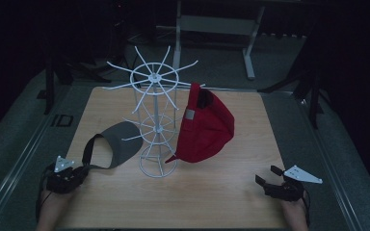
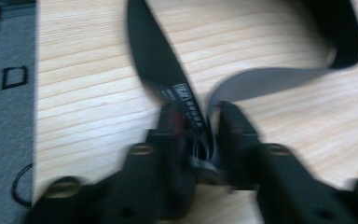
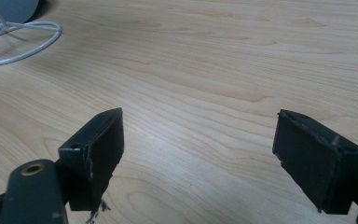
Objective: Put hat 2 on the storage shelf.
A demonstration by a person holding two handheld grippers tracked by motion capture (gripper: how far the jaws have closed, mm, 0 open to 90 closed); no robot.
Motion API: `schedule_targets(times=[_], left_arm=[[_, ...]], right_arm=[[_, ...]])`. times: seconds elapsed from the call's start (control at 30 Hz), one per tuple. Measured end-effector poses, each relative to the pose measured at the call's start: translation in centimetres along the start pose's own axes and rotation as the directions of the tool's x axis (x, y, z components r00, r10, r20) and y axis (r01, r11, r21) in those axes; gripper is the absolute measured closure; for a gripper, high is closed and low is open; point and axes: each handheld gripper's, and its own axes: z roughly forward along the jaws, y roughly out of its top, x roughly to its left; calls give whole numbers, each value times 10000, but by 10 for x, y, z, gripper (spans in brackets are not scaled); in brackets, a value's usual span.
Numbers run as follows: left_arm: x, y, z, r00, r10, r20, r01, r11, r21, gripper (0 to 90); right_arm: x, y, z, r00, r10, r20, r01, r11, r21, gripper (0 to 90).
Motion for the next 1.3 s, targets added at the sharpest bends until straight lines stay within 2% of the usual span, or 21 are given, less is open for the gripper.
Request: schedule_targets(times=[0.03,0.1,0.17,0.2,0.3,0.4,0.43,0.5,0.6,0.83,0.87,1.1,1.2,1.3], left_arm=[[-1,0,0,10000,39,-39,-39,10000,-21,821],[0,-2,0,9998,-215,22,216,9996,-156,834],[-1,-3,-1,9998,-96,-160,90,9992,-396,841],[0,-3,-3,9998,-168,-86,162,9978,-639,842],[0,0,-13,9999,126,85,-112,9897,-1430,845],[-1,7,-23,9985,513,204,-463,9790,-1986,845],[-1,9,-25,9973,658,322,-574,9749,-2152,846],[-3,13,-30,9932,1033,528,-853,9586,-2716,845],[-6,20,-36,9853,1496,821,-1148,9371,-3297,845],[-13,38,-44,9685,2208,1155,-1639,9136,-3722,845],[-14,41,-45,9653,2342,1156,-1746,9078,-3814,845],[-18,57,-55,9512,2780,1340,-1989,8843,-4224,846],[-18,64,-62,9449,2968,1379,-2069,8682,-4510,846],[-17,72,-70,9365,3105,1630,-1946,8468,-4950,845]], right_arm=[[0,0,0,10000,14,-31,-14,10000,-11,164],[1,1,-1,10000,-1,-69,0,10000,-43,164],[0,2,-1,10000,10,-80,-11,10000,-93,164],[0,3,-2,10000,46,-88,-47,9999,-118,164],[-1,3,-3,9998,141,-103,-143,9997,-216,164],[-2,3,-3,9996,265,-106,-267,9993,-249,164],[-2,3,-3,9995,301,-114,-304,9992,-260,164],[-2,3,-3,9993,338,-160,-342,9991,-262,164],[-3,2,-4,9991,391,-181,-397,9988,-296,168],[-7,-3,-5,9979,645,93,-640,9971,-402,169],[-7,-3,-5,9977,668,92,-664,9969,-425,169],[-7,-5,-3,9981,614,-19,-614,9976,-315,169],[-7,-4,-4,9977,669,-108,-672,9970,-373,169],[-8,-4,-4,9964,817,-229,-826,9956,-449,169]])
